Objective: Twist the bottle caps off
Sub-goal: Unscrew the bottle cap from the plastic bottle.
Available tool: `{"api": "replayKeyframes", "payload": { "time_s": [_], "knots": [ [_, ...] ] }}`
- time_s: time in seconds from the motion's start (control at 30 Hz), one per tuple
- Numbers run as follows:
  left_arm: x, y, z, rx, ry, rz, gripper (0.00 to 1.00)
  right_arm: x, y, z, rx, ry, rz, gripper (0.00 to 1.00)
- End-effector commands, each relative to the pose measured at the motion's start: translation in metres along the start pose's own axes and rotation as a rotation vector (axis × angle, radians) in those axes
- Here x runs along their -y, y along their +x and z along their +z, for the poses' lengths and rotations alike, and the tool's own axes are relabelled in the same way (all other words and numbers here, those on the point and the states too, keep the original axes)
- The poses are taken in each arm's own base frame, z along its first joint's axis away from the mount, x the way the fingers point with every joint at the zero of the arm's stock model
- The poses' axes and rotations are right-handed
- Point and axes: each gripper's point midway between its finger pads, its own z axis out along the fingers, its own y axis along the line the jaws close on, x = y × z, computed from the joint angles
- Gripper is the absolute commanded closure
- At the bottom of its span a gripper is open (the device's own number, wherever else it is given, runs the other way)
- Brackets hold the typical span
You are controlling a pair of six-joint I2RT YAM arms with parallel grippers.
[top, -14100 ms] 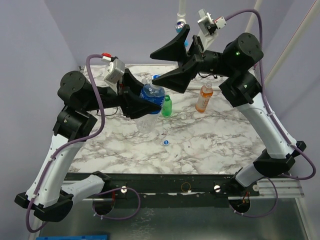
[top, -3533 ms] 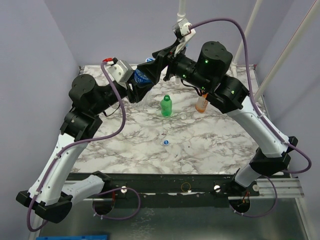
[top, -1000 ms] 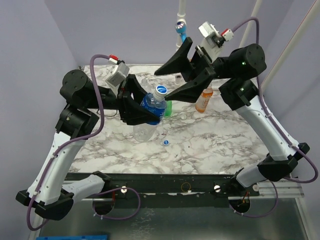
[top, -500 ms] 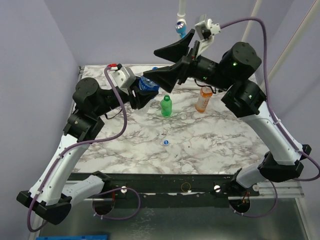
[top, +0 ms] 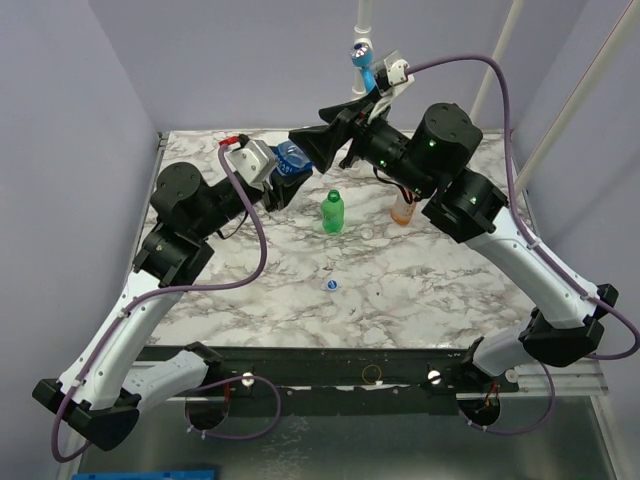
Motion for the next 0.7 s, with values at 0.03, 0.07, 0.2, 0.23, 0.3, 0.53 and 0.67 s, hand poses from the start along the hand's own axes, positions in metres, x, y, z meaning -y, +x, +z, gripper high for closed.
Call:
{"api": "replayKeyframes", "payload": {
  "time_s": [0.03,0.07,0.2,0.23,0.3,0.53,0.67],
  "knots": [
    [-0.005,-0.019,-0.004,0.051,-0.034,0.005,1.0,0.001,-0.021,-0.004,0.089,0.023,0.032,0.33],
    [-0.004,-0.018,-0.005,0.05,-0.034,0.001,1.0,0.0,-0.022,-0.003,0.092,0.017,0.036,0.37],
    [-0.004,-0.02,-0.005,0.055,-0.034,-0.011,1.0,-0.008,-0.02,0.001,0.086,-0.027,0.056,0.57],
    [-0.003,-0.021,-0.005,0.056,-0.032,-0.019,1.0,-0.009,-0.02,0.001,0.086,-0.033,0.059,0.64],
    [0.0,-0.024,-0.006,0.063,-0.019,-0.035,1.0,-0.011,-0.021,0.001,0.091,-0.039,0.062,0.82],
    [0.04,-0.053,-0.014,0.106,0.185,-0.245,1.0,-0.042,-0.036,-0.016,0.097,-0.214,0.028,0.99],
    [0.087,-0.084,-0.036,0.092,0.487,-0.408,1.0,-0.097,-0.037,-0.049,0.059,-0.577,-0.008,0.99]
  ]
}}
